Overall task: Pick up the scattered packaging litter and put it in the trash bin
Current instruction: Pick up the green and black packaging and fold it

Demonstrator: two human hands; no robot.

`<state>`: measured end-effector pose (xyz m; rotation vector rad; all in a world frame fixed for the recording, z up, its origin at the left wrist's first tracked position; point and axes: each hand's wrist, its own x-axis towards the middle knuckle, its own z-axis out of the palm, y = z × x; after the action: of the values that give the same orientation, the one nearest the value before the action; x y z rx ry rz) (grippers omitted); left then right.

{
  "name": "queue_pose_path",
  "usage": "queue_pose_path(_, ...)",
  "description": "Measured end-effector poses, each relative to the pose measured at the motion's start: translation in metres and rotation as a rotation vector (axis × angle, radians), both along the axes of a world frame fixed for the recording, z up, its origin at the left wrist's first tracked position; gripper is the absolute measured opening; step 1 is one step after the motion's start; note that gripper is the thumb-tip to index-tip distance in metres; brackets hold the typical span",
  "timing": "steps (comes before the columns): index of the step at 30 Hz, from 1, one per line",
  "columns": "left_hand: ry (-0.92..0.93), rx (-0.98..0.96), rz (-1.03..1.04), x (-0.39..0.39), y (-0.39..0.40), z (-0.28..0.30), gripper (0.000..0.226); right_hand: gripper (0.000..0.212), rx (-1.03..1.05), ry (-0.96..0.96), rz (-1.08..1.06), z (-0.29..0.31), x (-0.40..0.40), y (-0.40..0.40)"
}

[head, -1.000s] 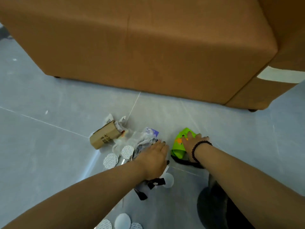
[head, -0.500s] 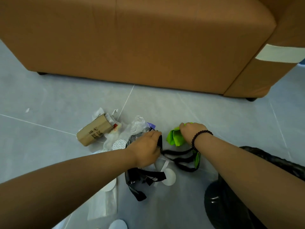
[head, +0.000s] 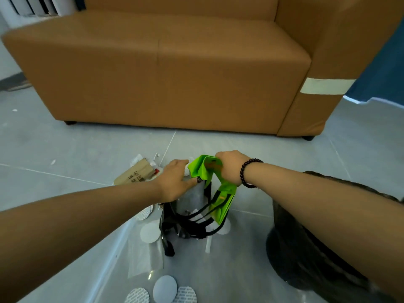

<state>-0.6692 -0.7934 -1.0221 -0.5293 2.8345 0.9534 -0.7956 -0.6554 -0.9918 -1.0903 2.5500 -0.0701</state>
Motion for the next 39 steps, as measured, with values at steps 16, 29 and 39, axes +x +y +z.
queue_pose_path(16,0.258,-0.298,-0.239,0.230,0.114,0.174,0.059,0.026,-0.285,0.042,-0.002,0.193,0.257,0.129)
queue_pose_path(29,0.600,0.002,-0.245,0.278,0.168,0.243,0.040,0.043,-0.913,-0.426,-0.060,0.226,0.308,0.233)
queue_pose_path(39,0.718,-0.035,-0.227,0.240,0.120,0.199,0.035,0.063,-1.015,-0.244,0.180,0.196,0.254,0.212)
